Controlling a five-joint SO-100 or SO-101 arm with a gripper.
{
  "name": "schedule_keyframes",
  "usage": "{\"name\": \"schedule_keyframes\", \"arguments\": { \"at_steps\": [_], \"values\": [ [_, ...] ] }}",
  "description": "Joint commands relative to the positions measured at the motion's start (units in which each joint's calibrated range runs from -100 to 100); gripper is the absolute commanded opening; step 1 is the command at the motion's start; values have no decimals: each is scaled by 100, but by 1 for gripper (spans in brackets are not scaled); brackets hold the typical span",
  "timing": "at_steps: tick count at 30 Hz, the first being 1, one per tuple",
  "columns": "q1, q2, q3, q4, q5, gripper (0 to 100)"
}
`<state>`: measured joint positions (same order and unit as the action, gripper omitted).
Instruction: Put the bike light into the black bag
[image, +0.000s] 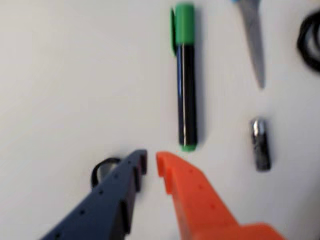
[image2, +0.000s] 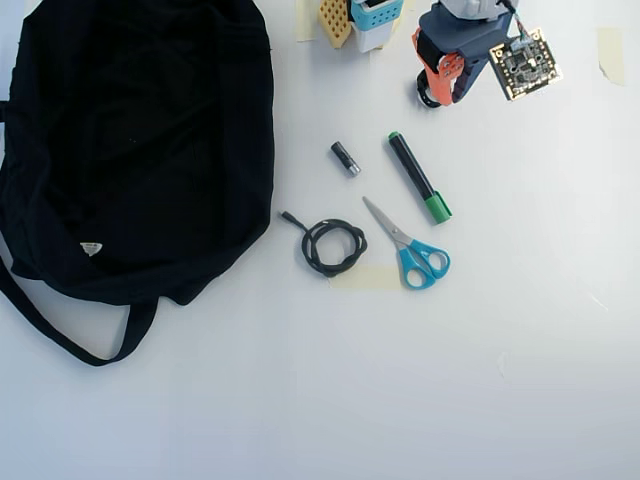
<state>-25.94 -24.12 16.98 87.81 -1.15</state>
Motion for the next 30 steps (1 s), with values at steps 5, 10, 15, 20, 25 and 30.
{"name": "schedule_keyframes", "arguments": {
  "at_steps": [5,10,15,20,25,30],
  "values": [
    [-645,-177,54,298,-777,2],
    [-884,-177,252,634,-1013,3],
    [-1026,-177,395,927,-1081,3],
    [-1168,-177,404,1133,-1233,3],
    [-1228,-177,449,1133,-1327,3],
    [-1236,-169,755,1082,-1327,3]
  ]
}}
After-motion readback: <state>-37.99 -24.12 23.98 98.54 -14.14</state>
